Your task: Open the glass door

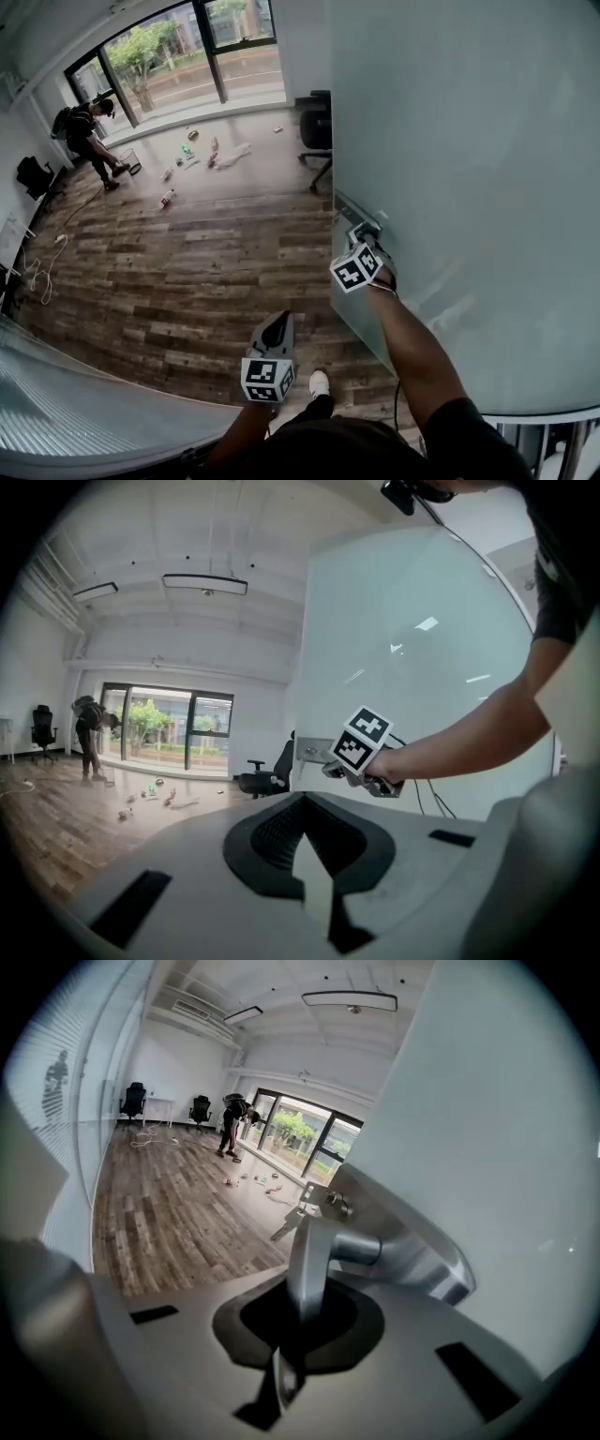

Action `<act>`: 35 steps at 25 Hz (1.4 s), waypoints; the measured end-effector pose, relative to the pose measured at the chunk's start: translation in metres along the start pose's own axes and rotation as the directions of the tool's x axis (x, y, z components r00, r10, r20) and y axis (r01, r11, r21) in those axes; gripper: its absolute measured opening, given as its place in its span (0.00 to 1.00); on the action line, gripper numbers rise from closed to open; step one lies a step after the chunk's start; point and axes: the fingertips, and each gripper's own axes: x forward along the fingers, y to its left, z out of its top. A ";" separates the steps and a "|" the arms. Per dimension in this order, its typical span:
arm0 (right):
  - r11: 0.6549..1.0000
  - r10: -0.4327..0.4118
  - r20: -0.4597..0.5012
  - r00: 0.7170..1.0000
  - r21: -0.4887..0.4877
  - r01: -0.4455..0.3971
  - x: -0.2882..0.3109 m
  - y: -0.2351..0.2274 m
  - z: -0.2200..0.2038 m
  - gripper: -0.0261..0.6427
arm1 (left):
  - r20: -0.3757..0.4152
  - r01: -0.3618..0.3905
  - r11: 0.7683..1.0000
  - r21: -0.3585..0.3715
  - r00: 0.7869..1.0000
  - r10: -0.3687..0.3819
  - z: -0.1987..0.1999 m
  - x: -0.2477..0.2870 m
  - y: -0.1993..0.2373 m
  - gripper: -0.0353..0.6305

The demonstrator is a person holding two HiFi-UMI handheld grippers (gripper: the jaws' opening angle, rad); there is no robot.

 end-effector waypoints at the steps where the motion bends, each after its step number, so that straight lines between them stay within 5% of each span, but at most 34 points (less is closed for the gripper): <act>1: 1.000 -0.003 -0.008 1.000 0.010 0.003 0.005 -0.012 -0.001 0.06 | -0.004 0.008 1.000 0.003 1.000 -0.008 0.003 0.009 0.002 0.06; 21: 0.993 -0.090 -0.179 0.980 0.065 0.103 0.051 -0.142 -0.036 0.06 | 0.000 0.027 0.999 -0.024 1.000 -0.027 0.023 0.089 0.053 0.06; 27: 0.984 -0.166 -0.262 0.951 -0.108 0.142 0.053 -0.160 -0.045 0.07 | -0.009 0.030 0.999 -0.016 1.000 -0.030 0.022 0.088 0.051 0.06; 29: 0.977 -0.173 -0.285 0.943 -0.167 0.129 0.056 -0.161 -0.049 0.23 | -0.017 0.038 0.999 -0.017 0.999 -0.038 0.019 0.091 0.046 0.06; 35: 0.963 -0.262 -0.135 0.956 -0.105 0.249 0.037 -0.187 -0.049 0.30 | -0.007 0.081 0.997 0.014 0.997 -0.081 0.024 0.097 0.024 0.06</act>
